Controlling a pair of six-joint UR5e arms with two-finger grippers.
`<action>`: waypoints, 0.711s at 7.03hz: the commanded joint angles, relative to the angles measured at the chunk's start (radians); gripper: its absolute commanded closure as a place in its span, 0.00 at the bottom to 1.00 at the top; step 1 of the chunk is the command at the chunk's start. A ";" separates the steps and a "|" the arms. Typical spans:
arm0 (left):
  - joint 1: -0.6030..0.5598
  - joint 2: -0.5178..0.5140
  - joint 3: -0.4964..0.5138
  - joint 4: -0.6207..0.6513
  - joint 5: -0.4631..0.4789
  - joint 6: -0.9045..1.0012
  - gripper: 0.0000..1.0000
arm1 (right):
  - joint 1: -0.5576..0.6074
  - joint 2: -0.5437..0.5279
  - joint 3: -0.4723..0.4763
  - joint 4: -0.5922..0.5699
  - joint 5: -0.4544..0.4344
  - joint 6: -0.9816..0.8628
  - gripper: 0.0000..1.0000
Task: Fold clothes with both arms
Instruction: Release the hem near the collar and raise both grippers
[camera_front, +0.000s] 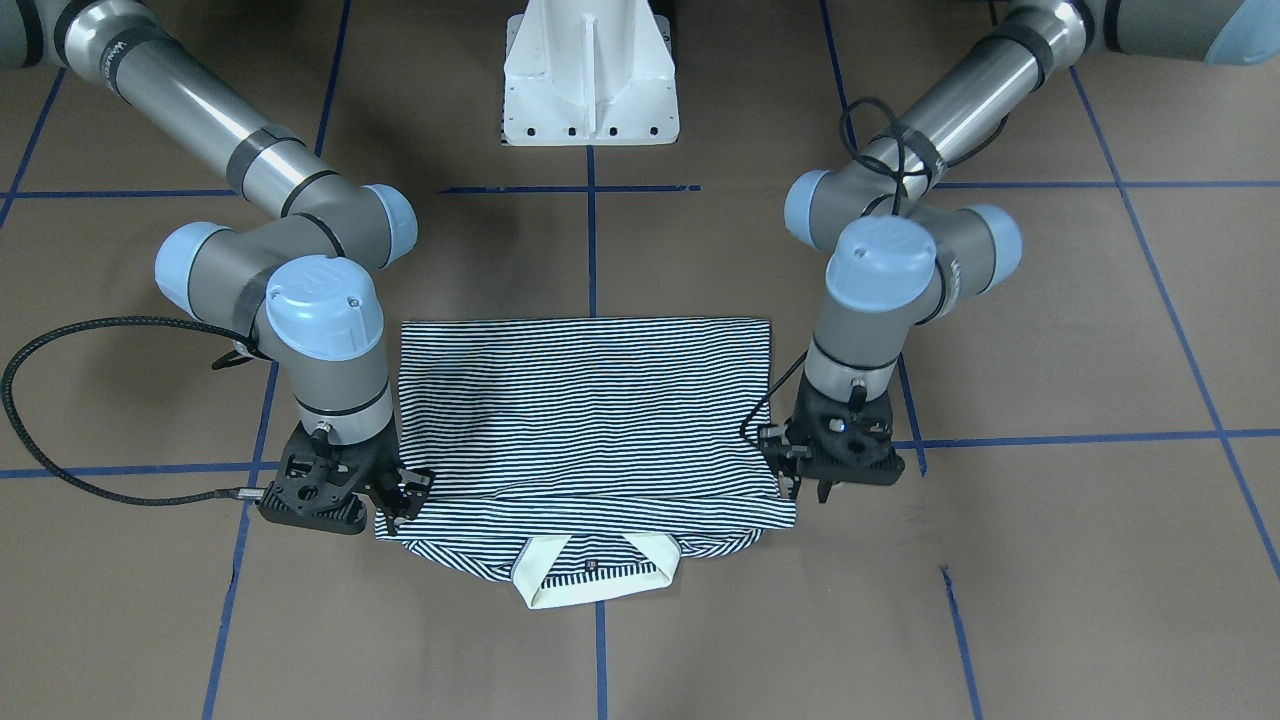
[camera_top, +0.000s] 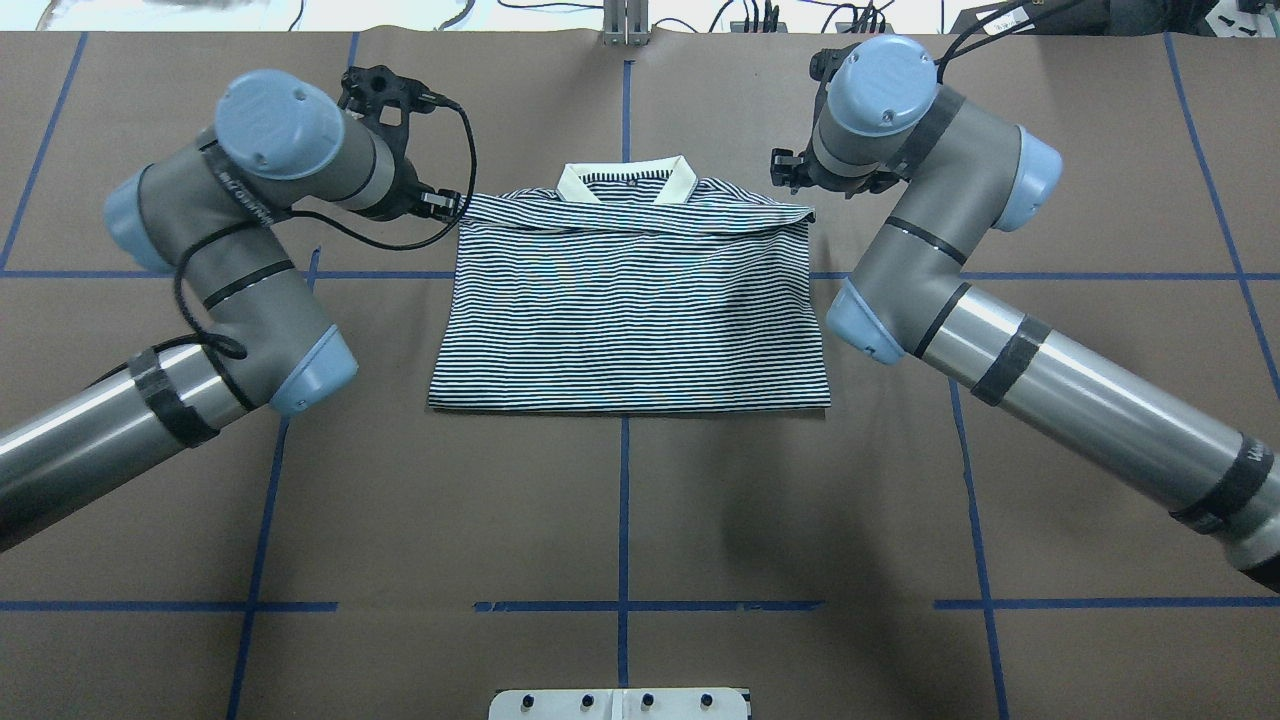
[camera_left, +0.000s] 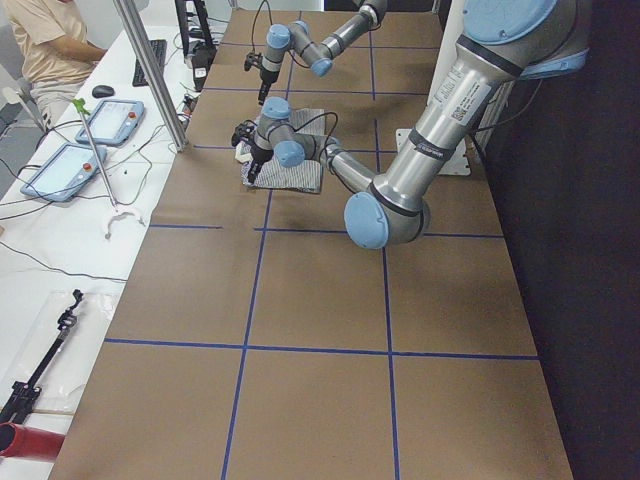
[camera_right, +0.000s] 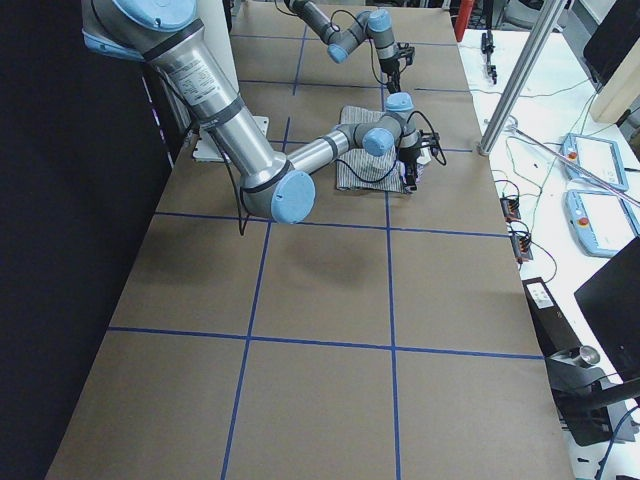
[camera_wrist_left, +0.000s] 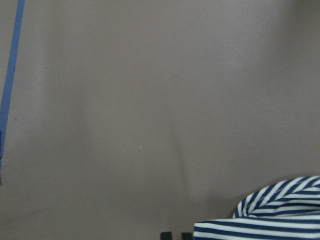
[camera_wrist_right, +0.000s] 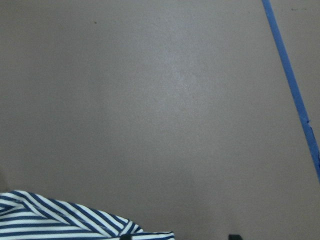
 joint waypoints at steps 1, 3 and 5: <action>0.012 0.197 -0.264 -0.010 -0.063 0.023 0.00 | 0.074 -0.097 0.117 0.050 0.134 -0.127 0.00; 0.116 0.264 -0.359 -0.008 -0.017 -0.168 0.01 | 0.079 -0.127 0.141 0.063 0.148 -0.127 0.00; 0.209 0.267 -0.328 -0.010 0.043 -0.337 0.40 | 0.079 -0.130 0.141 0.063 0.147 -0.126 0.00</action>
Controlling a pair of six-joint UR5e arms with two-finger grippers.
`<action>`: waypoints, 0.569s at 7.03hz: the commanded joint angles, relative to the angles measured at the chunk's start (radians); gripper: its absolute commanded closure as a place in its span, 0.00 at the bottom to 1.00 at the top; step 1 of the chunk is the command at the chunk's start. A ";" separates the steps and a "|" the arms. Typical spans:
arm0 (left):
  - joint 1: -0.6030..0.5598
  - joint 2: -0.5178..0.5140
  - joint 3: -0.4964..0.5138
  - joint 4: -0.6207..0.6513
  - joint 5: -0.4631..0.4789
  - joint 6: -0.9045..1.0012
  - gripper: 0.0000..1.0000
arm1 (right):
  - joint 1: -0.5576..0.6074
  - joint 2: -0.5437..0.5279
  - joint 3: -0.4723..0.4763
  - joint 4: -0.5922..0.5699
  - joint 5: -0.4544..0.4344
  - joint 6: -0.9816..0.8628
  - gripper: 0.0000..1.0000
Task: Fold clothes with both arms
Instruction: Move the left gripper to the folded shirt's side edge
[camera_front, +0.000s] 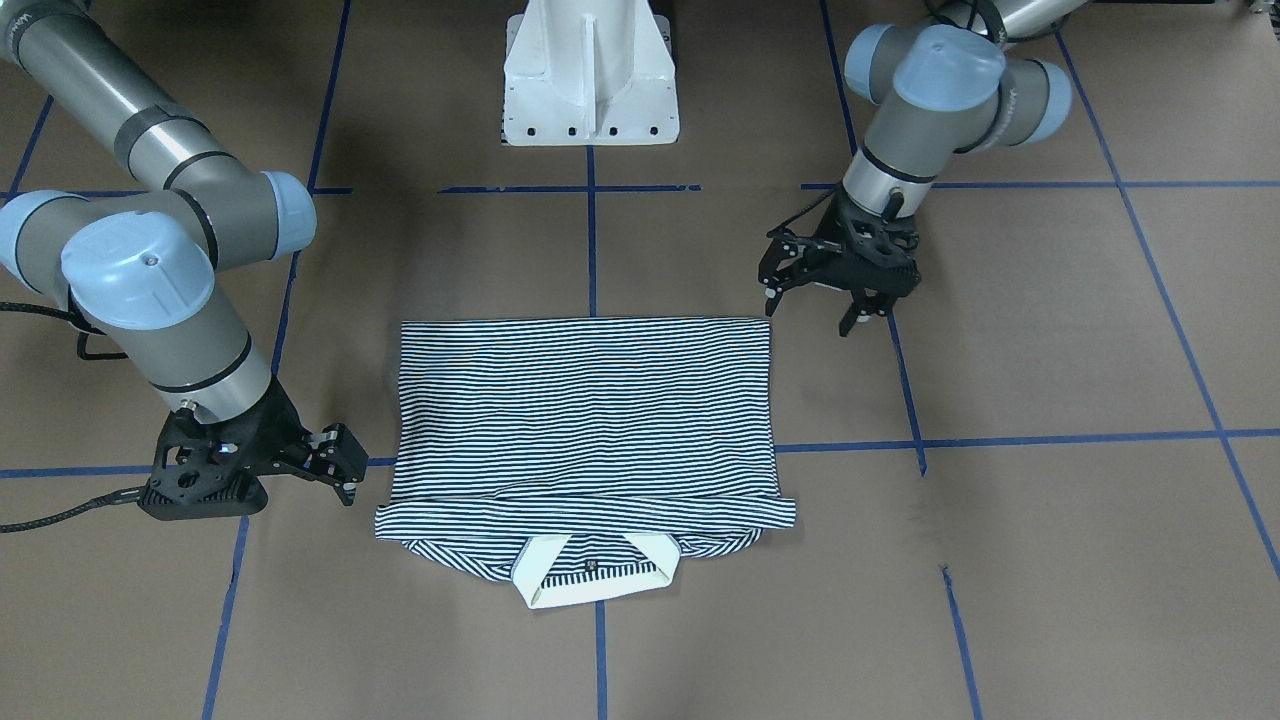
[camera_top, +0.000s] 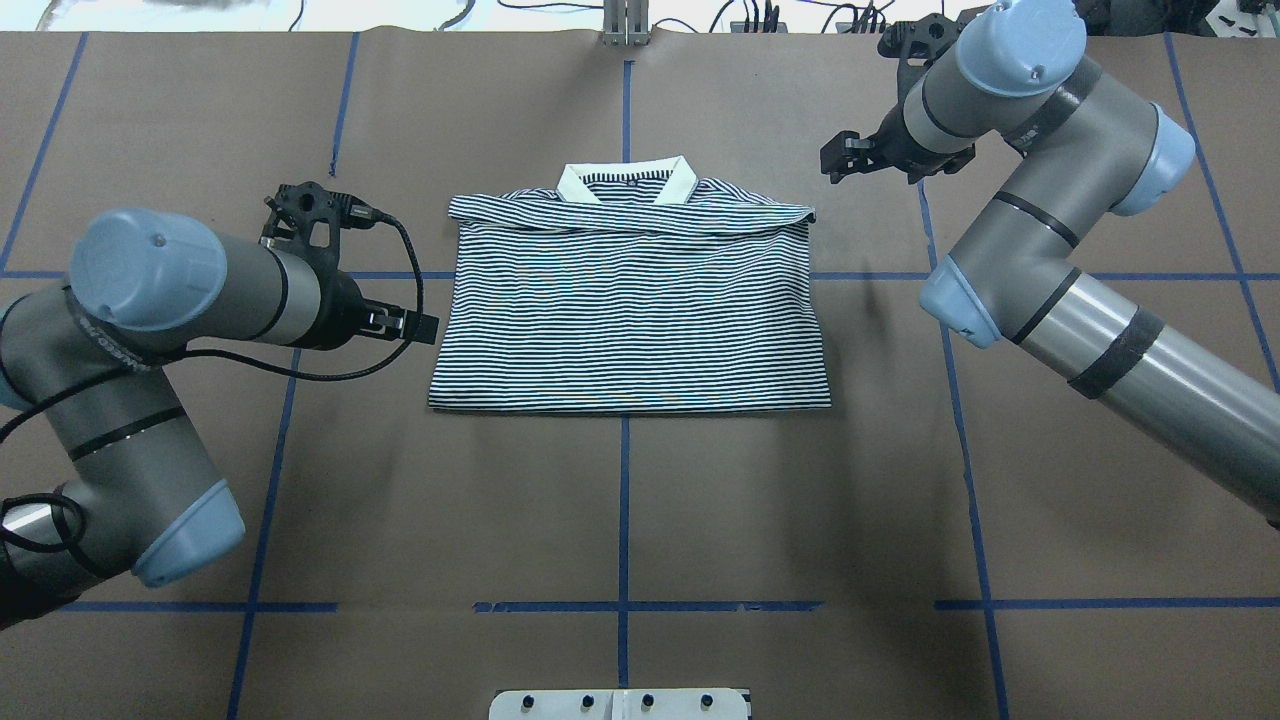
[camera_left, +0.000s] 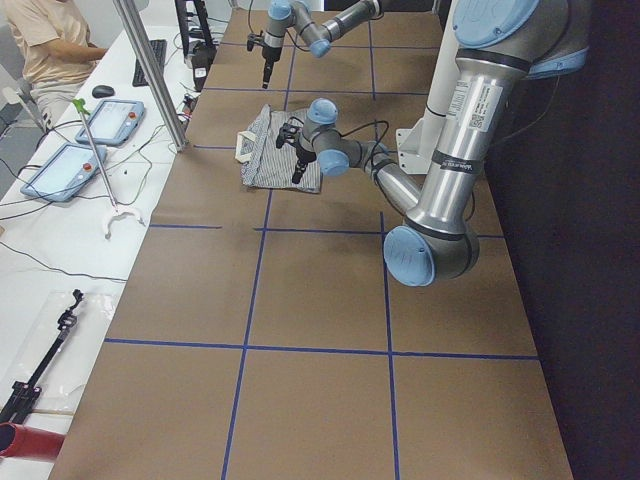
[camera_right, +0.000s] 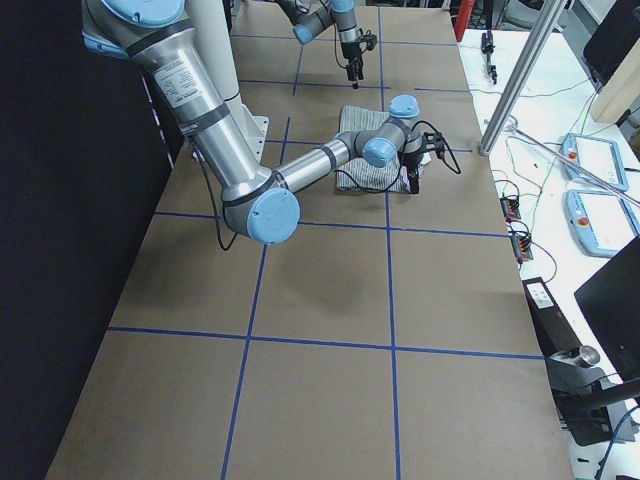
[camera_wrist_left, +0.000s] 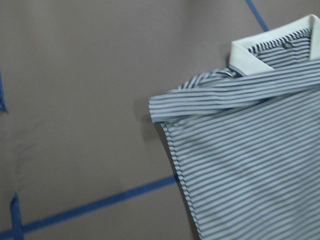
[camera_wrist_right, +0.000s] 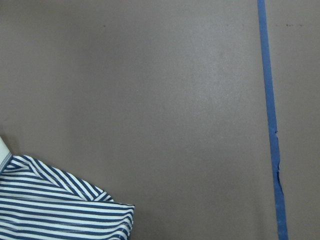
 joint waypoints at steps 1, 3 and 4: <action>0.096 0.004 0.020 -0.001 0.058 -0.167 0.43 | 0.002 -0.003 0.004 0.001 0.001 0.001 0.00; 0.098 -0.012 0.075 -0.001 0.058 -0.167 0.43 | 0.000 -0.005 0.004 0.001 -0.002 0.004 0.00; 0.098 -0.010 0.077 -0.001 0.058 -0.167 0.43 | 0.000 -0.005 0.004 0.001 -0.004 0.007 0.00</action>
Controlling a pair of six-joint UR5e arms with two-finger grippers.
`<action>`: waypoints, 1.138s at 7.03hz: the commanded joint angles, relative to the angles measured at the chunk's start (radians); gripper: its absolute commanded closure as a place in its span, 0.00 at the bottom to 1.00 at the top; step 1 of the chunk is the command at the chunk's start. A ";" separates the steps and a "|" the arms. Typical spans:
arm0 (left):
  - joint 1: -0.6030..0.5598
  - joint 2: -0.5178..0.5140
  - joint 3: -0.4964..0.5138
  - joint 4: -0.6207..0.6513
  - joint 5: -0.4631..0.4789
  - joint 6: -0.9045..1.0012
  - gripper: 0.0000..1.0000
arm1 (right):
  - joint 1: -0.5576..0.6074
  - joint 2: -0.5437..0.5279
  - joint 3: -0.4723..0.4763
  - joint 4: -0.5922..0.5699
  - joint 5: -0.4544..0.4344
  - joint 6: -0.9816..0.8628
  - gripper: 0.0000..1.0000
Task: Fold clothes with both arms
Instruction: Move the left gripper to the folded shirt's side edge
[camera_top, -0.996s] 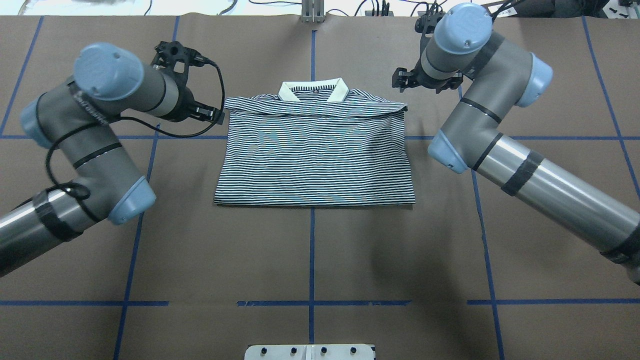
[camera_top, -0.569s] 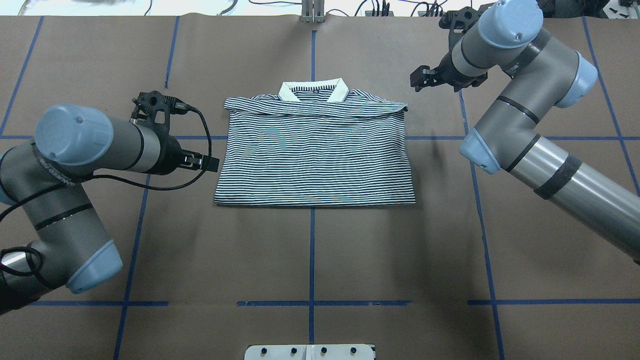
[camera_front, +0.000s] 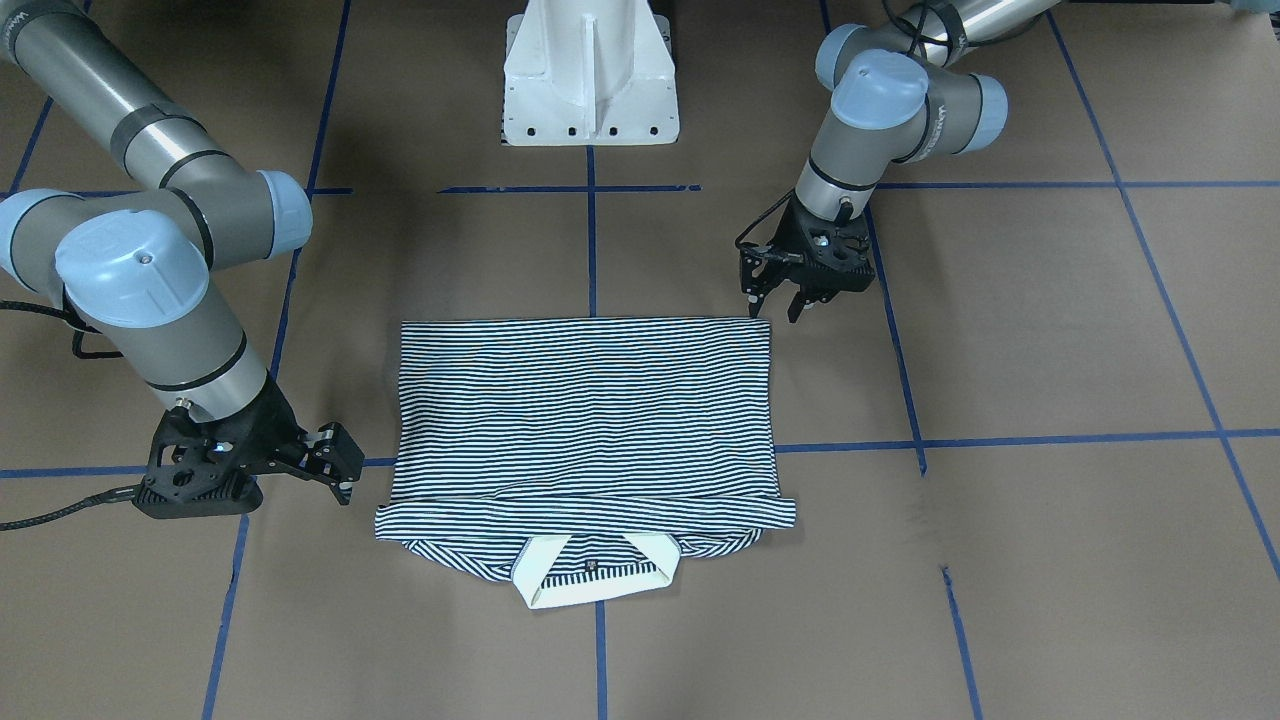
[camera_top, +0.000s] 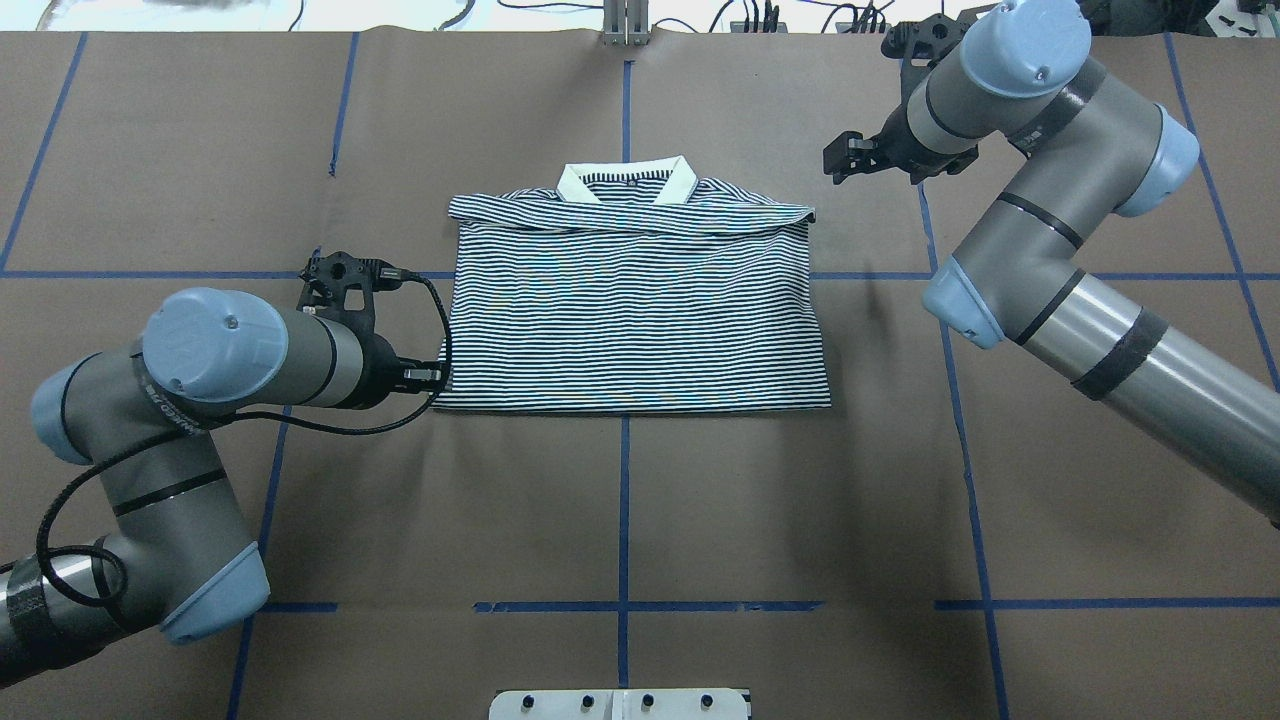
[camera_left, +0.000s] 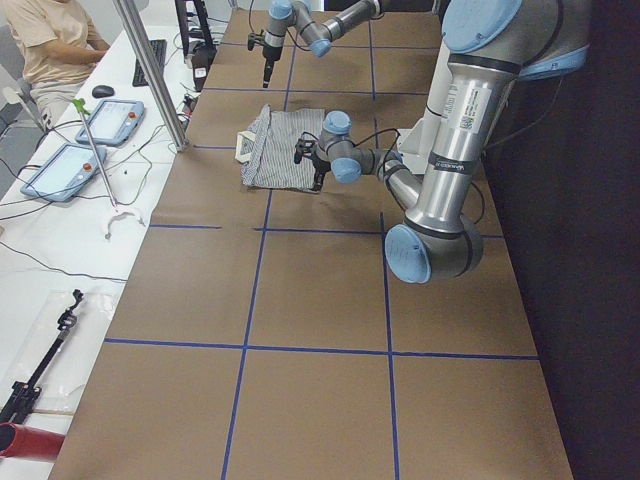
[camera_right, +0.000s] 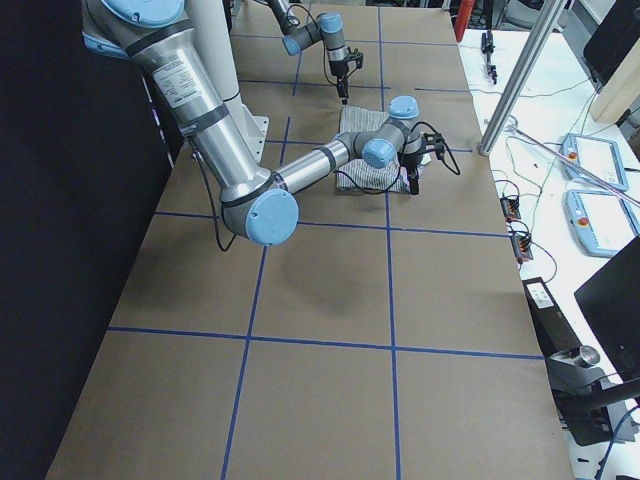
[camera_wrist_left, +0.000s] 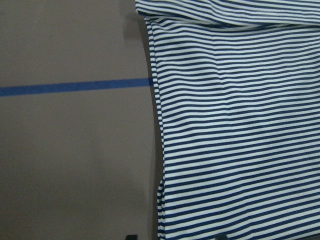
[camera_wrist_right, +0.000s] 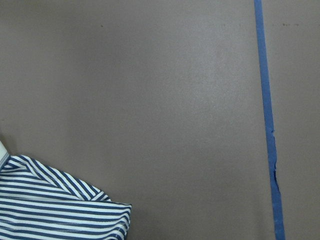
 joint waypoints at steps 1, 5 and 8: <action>0.004 -0.004 0.026 0.000 0.003 -0.005 0.43 | -0.001 0.000 0.000 0.000 -0.002 0.005 0.00; 0.004 -0.056 0.076 -0.002 0.030 -0.013 0.49 | -0.001 0.000 0.000 0.000 -0.005 0.008 0.00; 0.006 -0.055 0.077 -0.002 0.030 -0.014 0.51 | -0.001 -0.002 0.000 0.000 -0.006 0.007 0.00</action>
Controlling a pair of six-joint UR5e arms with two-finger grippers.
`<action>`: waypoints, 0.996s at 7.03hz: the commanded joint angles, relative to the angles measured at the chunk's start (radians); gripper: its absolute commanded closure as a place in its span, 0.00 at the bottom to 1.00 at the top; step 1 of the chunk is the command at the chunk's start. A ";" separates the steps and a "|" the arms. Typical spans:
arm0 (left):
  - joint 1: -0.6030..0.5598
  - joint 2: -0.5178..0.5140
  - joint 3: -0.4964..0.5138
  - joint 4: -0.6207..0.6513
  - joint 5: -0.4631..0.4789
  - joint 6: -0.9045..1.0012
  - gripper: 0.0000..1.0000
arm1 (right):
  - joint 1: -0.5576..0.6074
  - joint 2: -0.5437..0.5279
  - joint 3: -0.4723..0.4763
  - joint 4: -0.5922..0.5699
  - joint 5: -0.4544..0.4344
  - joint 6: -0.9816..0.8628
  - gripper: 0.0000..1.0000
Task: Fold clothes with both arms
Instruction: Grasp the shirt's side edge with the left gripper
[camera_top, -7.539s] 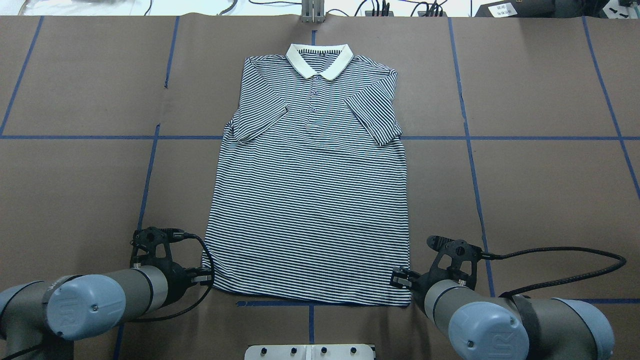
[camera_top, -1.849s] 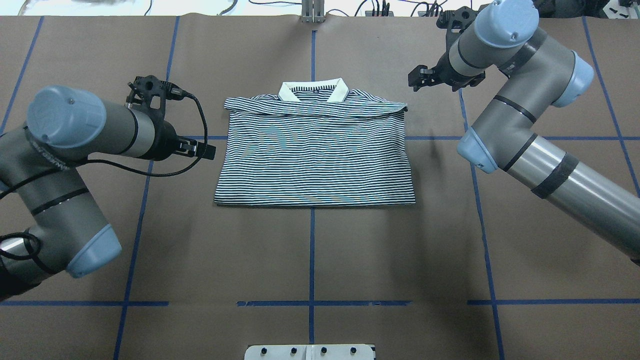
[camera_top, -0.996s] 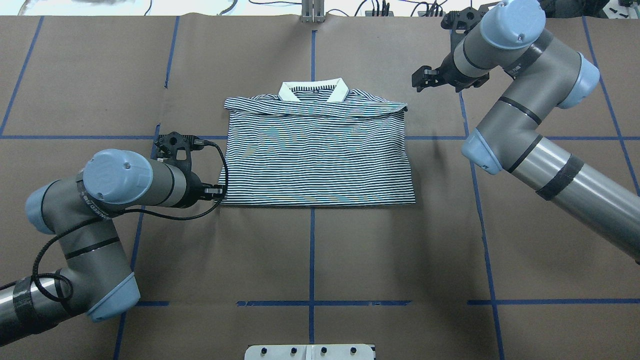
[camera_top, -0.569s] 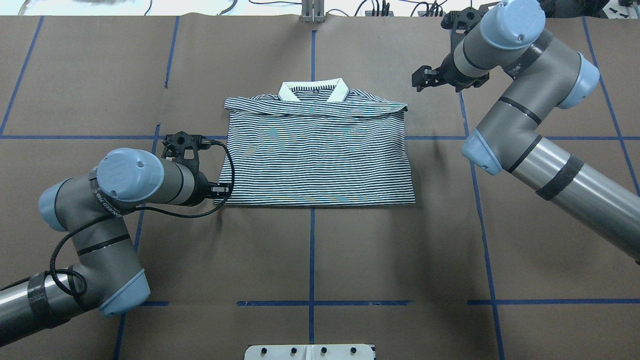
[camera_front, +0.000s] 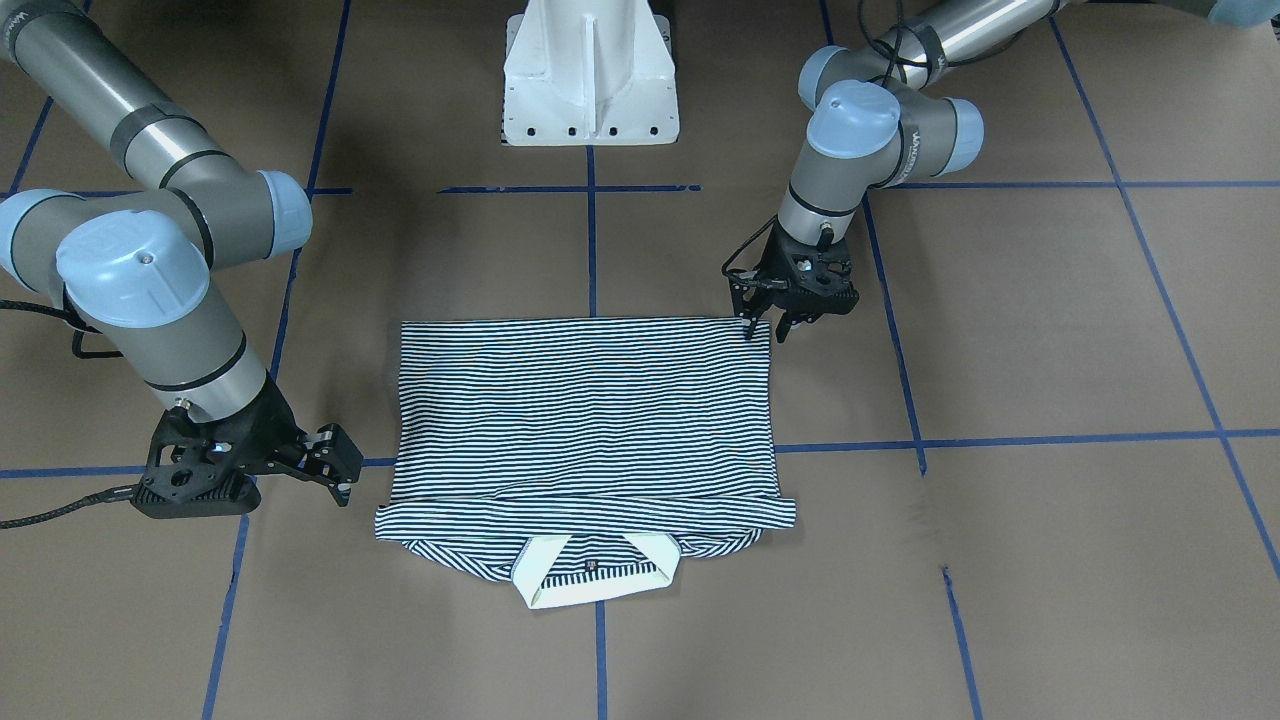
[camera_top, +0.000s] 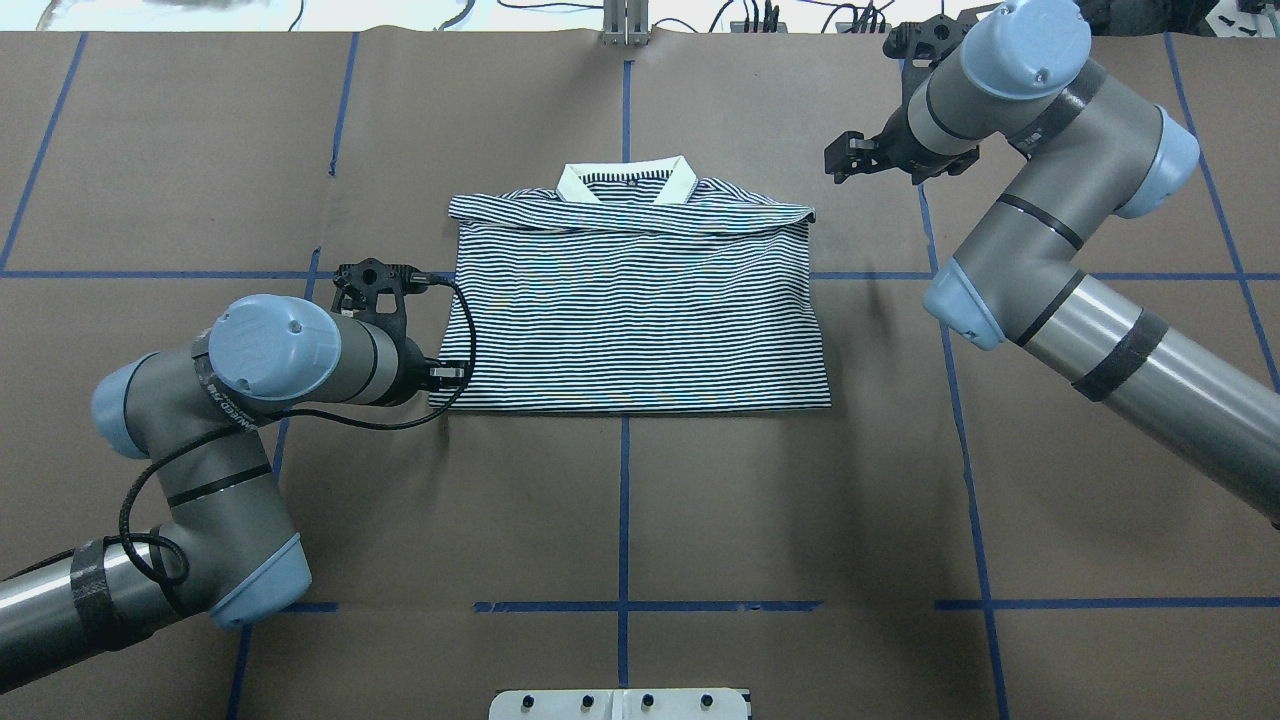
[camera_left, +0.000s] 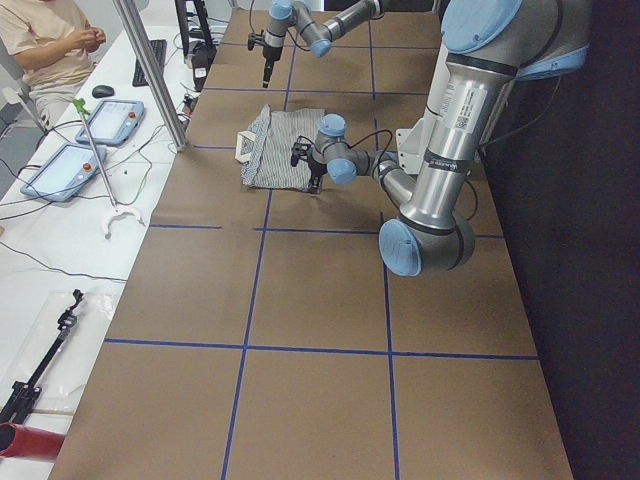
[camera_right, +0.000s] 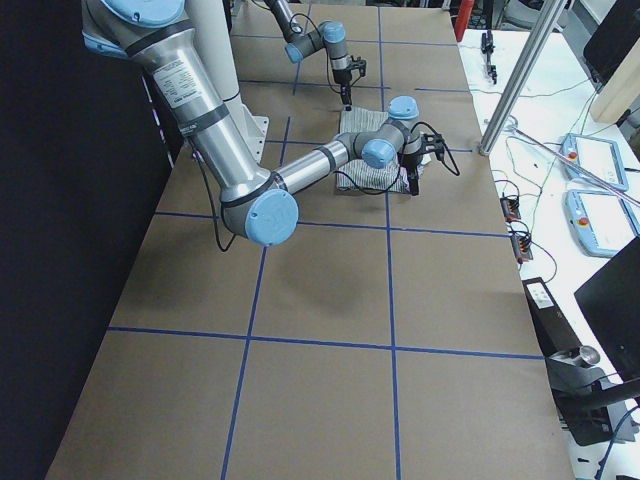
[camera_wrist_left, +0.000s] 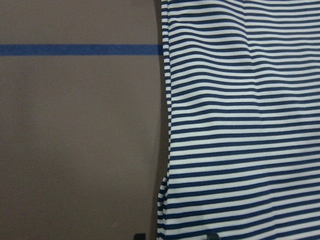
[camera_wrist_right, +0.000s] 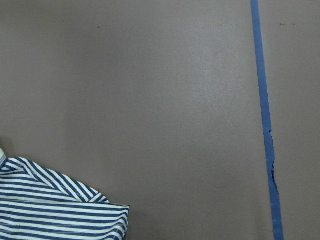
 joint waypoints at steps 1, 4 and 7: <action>0.001 0.000 -0.001 0.001 0.000 -0.001 0.51 | 0.000 -0.002 0.000 0.000 0.001 -0.001 0.00; 0.003 0.000 -0.001 0.002 0.000 0.000 0.57 | 0.000 -0.013 -0.002 0.000 -0.001 -0.007 0.00; 0.015 0.000 -0.001 0.002 0.002 0.000 0.62 | -0.002 -0.011 -0.002 0.000 -0.001 -0.012 0.00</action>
